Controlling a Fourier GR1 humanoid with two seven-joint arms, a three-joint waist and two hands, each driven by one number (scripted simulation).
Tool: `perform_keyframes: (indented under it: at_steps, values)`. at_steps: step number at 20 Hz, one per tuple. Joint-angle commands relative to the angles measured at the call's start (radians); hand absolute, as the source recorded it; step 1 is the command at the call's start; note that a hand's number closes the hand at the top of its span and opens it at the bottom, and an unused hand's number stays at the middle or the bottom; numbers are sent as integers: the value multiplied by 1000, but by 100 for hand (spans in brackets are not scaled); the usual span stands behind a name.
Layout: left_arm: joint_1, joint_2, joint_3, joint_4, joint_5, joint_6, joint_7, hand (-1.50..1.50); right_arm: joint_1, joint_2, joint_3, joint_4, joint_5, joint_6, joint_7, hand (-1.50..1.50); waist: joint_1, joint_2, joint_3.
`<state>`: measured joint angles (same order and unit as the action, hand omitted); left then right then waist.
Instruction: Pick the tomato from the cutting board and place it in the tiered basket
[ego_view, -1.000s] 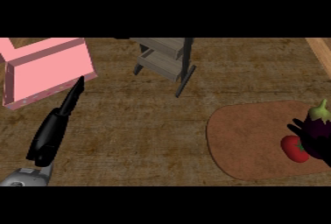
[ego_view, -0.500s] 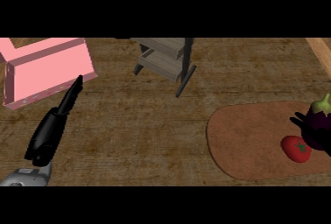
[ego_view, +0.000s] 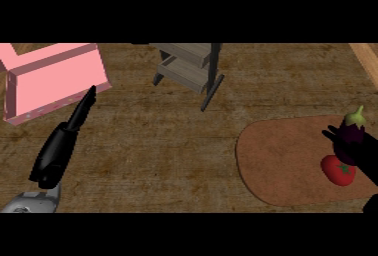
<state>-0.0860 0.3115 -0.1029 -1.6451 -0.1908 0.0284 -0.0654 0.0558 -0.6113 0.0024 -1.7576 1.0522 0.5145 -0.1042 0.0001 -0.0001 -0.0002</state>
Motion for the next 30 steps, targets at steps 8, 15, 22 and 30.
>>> perform_keyframes:
  at_steps: [8, 15, 22, 30]
  values:
    - [-22, -62, 10, 33, -64, -11, -10, 0, -23, 79, 16, 173, 101, -112, -64, -150, -1, 1, 0]
    - [1, -47, 30, -22, -49, -32, 23, 0, -24, 126, 33, 154, 22, -73, -142, 150, -1, 0, 0]
    - [40, -58, 40, -33, -59, -57, -13, 0, -98, 109, 16, 176, 62, -162, -230, 150, 2, 0, 0]
    - [22, -65, 68, 3, -56, -49, -21, 0, -98, 141, -217, -14, -7, -41, 47, 150, -20, -5, -3]
